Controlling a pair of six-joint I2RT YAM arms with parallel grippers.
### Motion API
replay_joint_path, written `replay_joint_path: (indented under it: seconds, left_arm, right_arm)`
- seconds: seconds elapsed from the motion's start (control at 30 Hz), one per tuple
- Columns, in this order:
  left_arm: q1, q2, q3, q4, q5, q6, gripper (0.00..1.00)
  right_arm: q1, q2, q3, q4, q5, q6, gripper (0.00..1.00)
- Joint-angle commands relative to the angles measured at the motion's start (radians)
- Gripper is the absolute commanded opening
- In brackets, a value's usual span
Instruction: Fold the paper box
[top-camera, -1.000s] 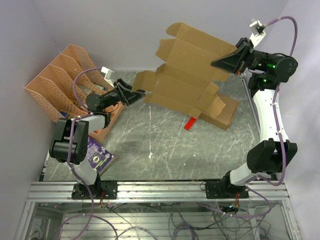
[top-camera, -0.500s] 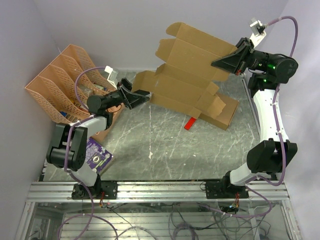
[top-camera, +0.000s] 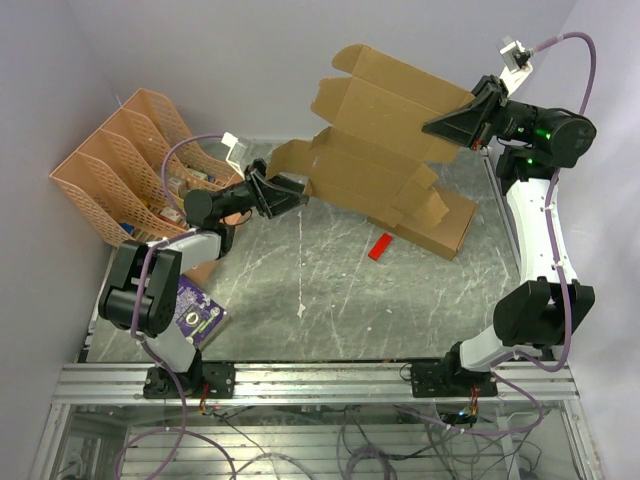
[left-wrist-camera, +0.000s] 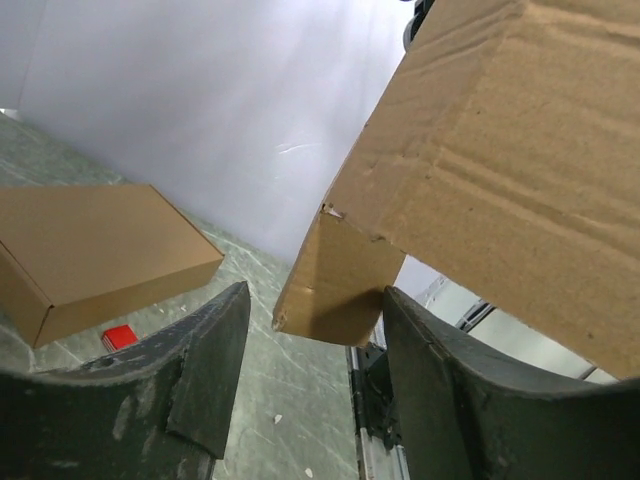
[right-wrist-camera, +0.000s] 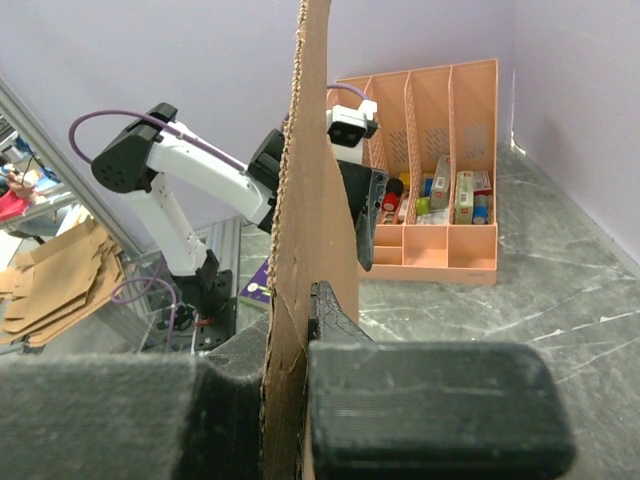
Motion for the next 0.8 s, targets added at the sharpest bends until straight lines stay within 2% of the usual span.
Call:
replay_joint_path:
  seconds: [0.0, 0.07, 0.23, 0.53, 0.77]
  left_arm:
    - [-0.009, 0.037, 0.043, 0.254, -0.017, -0.024, 0.59]
    - [-0.012, 0.048, 0.052, 0.254, -0.018, -0.033, 0.54]
    - [-0.015, 0.045, 0.062, 0.254, -0.025, -0.037, 0.49]
    - [-0.006, 0.054, 0.034, 0.251, -0.036, 0.001, 0.56]
    - [0.005, 0.071, 0.03, 0.254, -0.042, 0.042, 0.66]
  right_arm:
    - [0.001, -0.027, -0.007, 0.03, 0.024, 0.01, 0.0]
    - [0.002, -0.028, -0.011, 0.029, 0.025, 0.008, 0.0]
    - [0.004, -0.03, -0.02, 0.025, 0.022, 0.003, 0.0]
    - [0.005, -0.026, -0.006, 0.033, 0.019, 0.014, 0.0]
    - [0.005, -0.032, -0.009, 0.05, 0.02, 0.037, 0.0]
